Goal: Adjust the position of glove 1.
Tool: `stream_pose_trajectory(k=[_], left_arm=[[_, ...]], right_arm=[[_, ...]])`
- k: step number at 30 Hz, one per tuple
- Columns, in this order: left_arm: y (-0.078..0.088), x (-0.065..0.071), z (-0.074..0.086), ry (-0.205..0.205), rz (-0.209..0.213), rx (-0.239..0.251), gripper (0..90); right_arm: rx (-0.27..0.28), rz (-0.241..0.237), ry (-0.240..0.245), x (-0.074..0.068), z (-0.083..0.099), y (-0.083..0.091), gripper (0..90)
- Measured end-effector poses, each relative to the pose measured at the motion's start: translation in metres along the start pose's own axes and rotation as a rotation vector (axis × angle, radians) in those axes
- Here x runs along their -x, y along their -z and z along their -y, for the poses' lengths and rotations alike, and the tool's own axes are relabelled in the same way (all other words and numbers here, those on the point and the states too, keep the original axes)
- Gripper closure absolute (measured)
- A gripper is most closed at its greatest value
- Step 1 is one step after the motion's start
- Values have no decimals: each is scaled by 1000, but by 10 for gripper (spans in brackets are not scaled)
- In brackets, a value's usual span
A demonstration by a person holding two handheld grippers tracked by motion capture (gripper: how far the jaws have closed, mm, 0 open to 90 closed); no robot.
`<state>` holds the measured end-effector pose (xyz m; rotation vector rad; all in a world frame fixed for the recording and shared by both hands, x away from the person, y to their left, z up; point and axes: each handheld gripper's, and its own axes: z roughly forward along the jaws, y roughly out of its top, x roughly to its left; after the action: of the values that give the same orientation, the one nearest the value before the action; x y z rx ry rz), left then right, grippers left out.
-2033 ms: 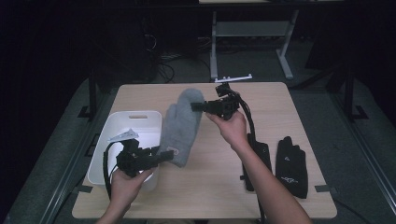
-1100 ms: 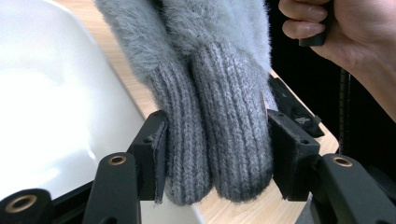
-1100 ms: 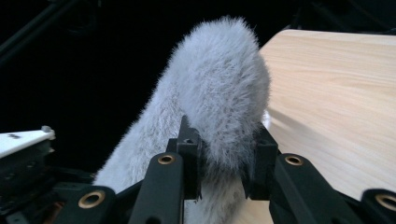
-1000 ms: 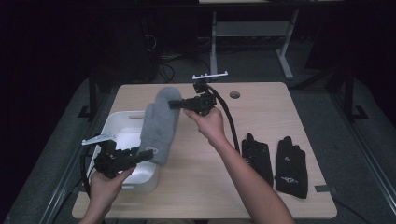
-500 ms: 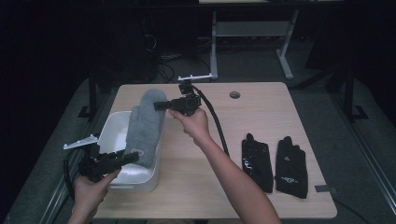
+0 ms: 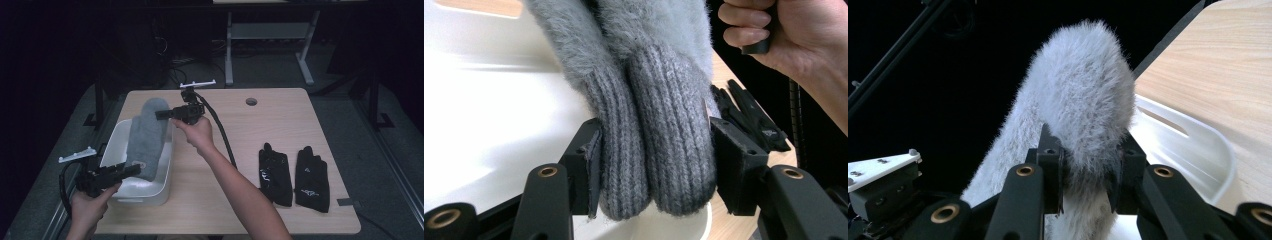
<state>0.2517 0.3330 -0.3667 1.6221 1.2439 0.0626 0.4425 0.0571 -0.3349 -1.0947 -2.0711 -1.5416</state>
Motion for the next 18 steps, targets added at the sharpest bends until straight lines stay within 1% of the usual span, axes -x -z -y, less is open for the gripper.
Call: stream_pose_trajectory(k=[8, 12, 18], left_arm=[[9, -14, 6, 25, -27, -6, 436], [12, -20, 8, 24, -39, -15, 433], [13, -27, 10, 35, -55, -25, 430]], right_arm=[[-26, -1, 4, -3, 0, -22, 718], [-37, -1, -3, -2, 0, -31, 718], [-53, 3, -2, 0, 2, -42, 718]])
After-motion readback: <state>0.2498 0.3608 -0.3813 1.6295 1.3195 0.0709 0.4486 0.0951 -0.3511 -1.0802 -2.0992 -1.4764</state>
